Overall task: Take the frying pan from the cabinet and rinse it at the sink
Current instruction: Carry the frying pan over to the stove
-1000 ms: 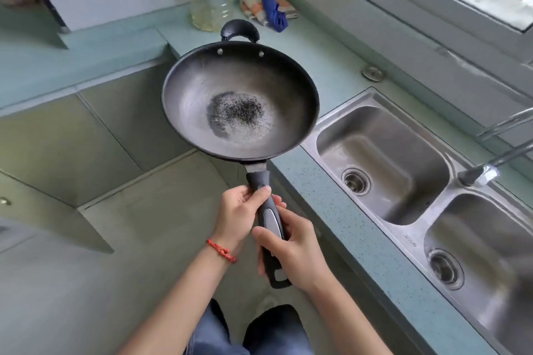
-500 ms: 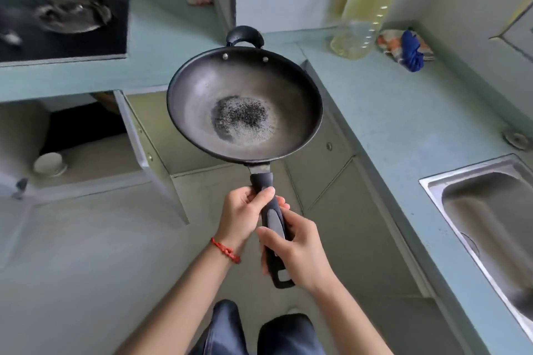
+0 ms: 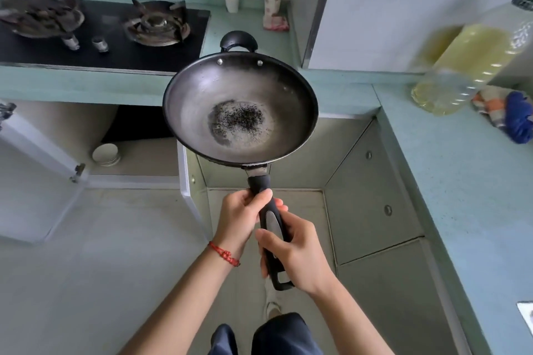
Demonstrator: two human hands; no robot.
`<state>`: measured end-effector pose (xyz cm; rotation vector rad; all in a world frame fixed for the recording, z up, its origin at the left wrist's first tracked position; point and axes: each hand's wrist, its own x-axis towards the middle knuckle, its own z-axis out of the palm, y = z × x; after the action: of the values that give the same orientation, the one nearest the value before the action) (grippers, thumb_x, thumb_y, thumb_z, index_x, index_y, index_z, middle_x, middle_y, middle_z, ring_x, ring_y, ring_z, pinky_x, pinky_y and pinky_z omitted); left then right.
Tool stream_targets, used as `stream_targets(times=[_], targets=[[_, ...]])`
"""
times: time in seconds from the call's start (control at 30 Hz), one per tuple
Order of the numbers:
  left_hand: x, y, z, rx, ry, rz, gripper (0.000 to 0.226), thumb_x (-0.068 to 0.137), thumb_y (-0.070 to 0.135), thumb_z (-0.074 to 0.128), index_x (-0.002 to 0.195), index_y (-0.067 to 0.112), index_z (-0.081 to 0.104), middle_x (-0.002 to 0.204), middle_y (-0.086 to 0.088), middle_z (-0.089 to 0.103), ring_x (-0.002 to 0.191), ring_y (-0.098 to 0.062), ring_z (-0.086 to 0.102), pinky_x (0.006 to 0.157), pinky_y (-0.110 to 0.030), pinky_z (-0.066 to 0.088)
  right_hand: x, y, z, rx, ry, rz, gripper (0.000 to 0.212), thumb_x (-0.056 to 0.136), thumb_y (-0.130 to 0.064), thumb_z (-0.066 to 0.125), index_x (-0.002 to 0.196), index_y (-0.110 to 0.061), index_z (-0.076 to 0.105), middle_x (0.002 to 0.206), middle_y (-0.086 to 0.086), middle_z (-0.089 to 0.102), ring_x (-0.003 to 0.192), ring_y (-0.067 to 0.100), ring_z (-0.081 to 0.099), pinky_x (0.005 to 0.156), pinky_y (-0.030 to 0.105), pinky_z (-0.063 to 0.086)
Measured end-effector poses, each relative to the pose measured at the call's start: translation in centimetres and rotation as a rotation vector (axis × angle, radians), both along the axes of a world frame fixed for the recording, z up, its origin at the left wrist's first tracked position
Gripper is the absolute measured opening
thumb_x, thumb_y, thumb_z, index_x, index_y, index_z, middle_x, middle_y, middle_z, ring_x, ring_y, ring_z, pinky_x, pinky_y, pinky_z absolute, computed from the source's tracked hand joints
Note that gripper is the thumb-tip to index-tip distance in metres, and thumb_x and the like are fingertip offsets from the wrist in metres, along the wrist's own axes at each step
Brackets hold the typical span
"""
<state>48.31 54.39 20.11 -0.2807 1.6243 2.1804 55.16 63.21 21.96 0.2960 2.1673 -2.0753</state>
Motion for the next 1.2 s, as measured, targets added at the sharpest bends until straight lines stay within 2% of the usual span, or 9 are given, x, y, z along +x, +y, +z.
stream_targets(times=[0.13,0.3,0.43,0.6,0.9,1.2], targets=[[-5.5,2.6,0.2,-0.024,0.009,0.046,0.021,0.086,0.003,0.052,0.070,-0.007,0.060,0.053,-0.005,0.069,0.054,-0.019,0.068,0.056,-0.026,0.057,-5.9,3.0,-0.1,-0.003,0.032,0.053,0.015,0.081,-0.008,0.058,0.070,-0.006,0.048,0.055,0.012,0.050,0.036,0.026,0.050,0.042,0.038,0.043],[-11.4,5.6,1.2,-0.007,0.006,0.099,0.018,0.086,0.002,0.051,0.073,-0.008,0.059,0.052,-0.005,0.069,0.052,-0.018,0.068,0.053,-0.025,0.056,-12.4,6.2,0.2,0.061,0.063,0.100,0.019,0.078,-0.017,0.059,0.065,-0.009,0.047,0.057,0.016,0.050,0.044,0.026,0.048,0.045,0.049,0.042],[-15.6,7.0,1.5,-0.003,0.001,0.135,0.018,0.087,0.002,0.051,0.075,-0.010,0.059,0.052,-0.006,0.069,0.052,-0.018,0.068,0.052,-0.024,0.054,-16.8,7.8,0.7,0.018,0.033,0.142,0.016,0.078,-0.016,0.058,0.067,-0.011,0.047,0.056,0.016,0.049,0.040,0.026,0.048,0.043,0.046,0.043],[-21.6,7.7,0.8,0.013,-0.008,0.150,0.021,0.087,0.000,0.049,0.069,-0.007,0.058,0.051,-0.004,0.068,0.051,-0.017,0.067,0.052,-0.024,0.055,-23.2,8.7,-0.6,0.088,0.033,0.146,0.019,0.075,-0.021,0.059,0.066,-0.010,0.047,0.058,0.018,0.049,0.047,0.026,0.045,0.046,0.048,0.042],[-33.7,7.1,-1.3,-0.015,-0.037,0.084,0.019,0.087,0.001,0.050,0.073,-0.008,0.060,0.055,-0.005,0.069,0.054,-0.018,0.068,0.055,-0.024,0.056,-34.7,8.0,-2.0,0.085,-0.020,0.107,0.016,0.076,-0.018,0.058,0.066,-0.012,0.048,0.054,0.016,0.049,0.044,0.025,0.047,0.043,0.044,0.040],[-40.4,7.9,-3.5,0.012,-0.127,0.041,0.018,0.087,0.001,0.051,0.073,-0.007,0.060,0.056,-0.006,0.068,0.055,-0.018,0.068,0.054,-0.024,0.054,-41.1,8.4,-3.5,0.028,-0.110,0.059,0.012,0.079,-0.013,0.057,0.072,-0.006,0.050,0.049,0.014,0.054,0.036,0.027,0.051,0.041,0.039,0.042]])
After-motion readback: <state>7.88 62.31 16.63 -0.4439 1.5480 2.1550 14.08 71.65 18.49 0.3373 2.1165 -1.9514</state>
